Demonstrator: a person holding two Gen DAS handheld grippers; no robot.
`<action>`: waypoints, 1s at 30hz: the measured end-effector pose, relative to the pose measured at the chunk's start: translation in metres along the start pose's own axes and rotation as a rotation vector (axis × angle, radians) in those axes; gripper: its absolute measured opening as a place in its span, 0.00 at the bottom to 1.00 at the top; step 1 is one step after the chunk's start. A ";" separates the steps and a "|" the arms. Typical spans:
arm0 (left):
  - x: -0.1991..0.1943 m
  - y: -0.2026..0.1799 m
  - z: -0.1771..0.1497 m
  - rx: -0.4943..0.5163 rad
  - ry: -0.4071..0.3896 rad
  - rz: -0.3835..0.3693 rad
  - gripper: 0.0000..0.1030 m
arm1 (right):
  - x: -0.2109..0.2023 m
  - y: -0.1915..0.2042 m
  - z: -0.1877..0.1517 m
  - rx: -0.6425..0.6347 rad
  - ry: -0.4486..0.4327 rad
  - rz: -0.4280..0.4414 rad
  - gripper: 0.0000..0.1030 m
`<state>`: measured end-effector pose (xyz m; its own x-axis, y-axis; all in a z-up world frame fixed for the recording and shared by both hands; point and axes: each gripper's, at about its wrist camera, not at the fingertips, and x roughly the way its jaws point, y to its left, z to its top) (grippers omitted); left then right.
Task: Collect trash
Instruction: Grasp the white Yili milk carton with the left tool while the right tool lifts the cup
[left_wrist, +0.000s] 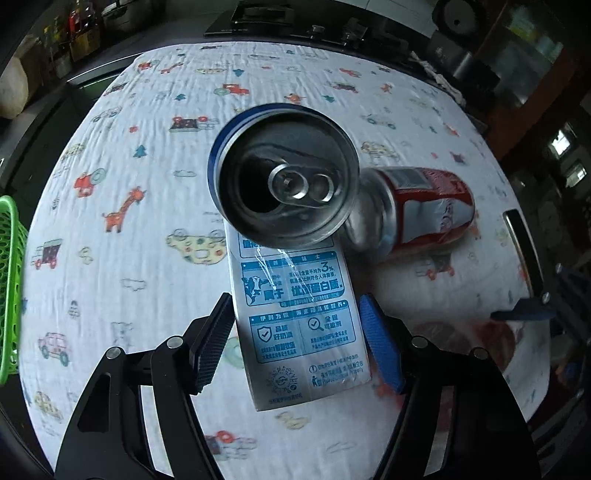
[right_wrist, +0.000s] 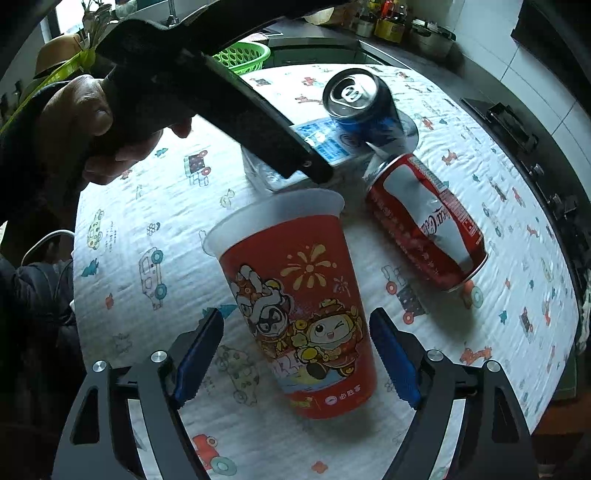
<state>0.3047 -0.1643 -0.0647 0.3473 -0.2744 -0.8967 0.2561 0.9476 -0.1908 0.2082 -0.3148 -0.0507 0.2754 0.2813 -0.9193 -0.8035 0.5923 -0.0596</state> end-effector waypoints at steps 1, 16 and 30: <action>-0.001 0.002 -0.001 0.003 0.004 0.000 0.67 | 0.000 0.000 0.001 -0.002 -0.003 -0.003 0.79; 0.008 -0.001 -0.003 0.031 0.011 0.018 0.68 | 0.019 0.003 0.026 -0.069 -0.009 0.003 0.82; -0.018 0.016 -0.036 0.073 0.008 -0.004 0.67 | 0.027 0.014 0.029 -0.063 -0.007 -0.031 0.74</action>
<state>0.2698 -0.1387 -0.0664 0.3389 -0.2761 -0.8994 0.3227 0.9321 -0.1646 0.2197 -0.2765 -0.0650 0.3044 0.2686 -0.9139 -0.8260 0.5522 -0.1128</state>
